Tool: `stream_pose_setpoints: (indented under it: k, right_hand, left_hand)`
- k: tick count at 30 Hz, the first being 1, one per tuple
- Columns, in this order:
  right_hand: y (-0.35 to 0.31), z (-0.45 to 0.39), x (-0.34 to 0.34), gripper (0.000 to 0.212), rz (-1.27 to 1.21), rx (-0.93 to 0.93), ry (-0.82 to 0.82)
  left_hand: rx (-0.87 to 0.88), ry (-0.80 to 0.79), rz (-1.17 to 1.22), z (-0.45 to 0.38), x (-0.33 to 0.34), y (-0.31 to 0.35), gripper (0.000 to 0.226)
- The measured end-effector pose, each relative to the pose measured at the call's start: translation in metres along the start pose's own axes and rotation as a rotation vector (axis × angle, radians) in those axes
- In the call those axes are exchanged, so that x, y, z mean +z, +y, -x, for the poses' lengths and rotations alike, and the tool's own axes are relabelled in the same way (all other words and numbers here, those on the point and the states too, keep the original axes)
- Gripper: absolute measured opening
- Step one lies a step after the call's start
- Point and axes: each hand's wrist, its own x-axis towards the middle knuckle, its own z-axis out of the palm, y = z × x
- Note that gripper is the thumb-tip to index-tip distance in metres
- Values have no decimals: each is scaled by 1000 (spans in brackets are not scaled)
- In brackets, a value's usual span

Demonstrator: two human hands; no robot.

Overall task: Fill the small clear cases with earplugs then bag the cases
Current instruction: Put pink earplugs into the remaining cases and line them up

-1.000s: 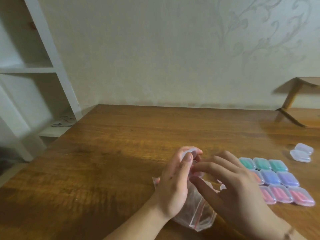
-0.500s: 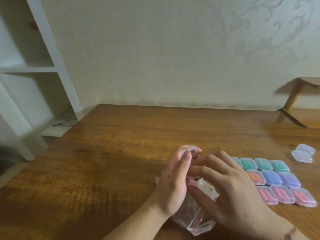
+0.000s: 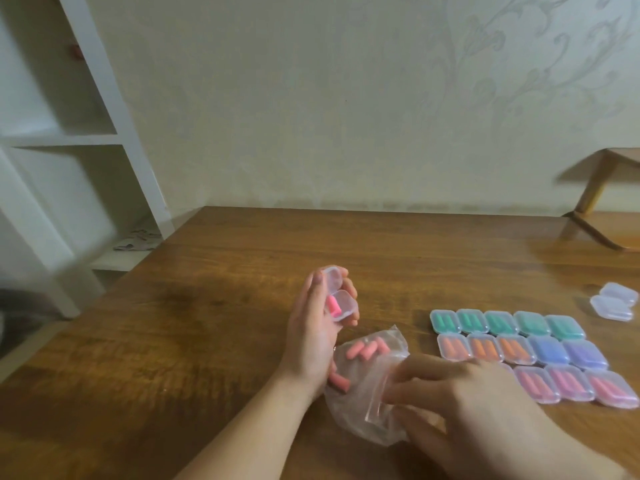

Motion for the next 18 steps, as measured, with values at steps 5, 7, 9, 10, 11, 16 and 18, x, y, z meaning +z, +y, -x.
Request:
stream_pose_setpoints:
  k: [5, 7, 9, 10, 11, 16, 18]
  right_hand:
    - [-2, -9, 34, 15, -2, -89, 147]
    - [-5, -16, 38, 13, 61, -122, 227]
    - [-6, -19, 37, 7, 118, -140, 260]
    - [-5, -19, 36, 9, 147, -127, 251]
    - [-4, -18, 36, 12, 179, -106, 228]
    - [-1, -18, 45, 12, 279, -2, 148]
    - [-2, -21, 48, 25, 274, 31, 244]
  left_hand:
    - [-89, 89, 122, -3, -1, 0, 38]
    - [-90, 107, 136, -3, 0, -2, 38]
    - [-90, 124, 135, -2, 1, -2, 40]
    - [-89, 129, 133, -2, 1, -1, 40]
    - [-88, 130, 126, -2, 2, -1, 40]
    - [-91, 133, 119, -1, 4, -1, 42]
    - [-95, 133, 122, 0, 5, -1, 42]
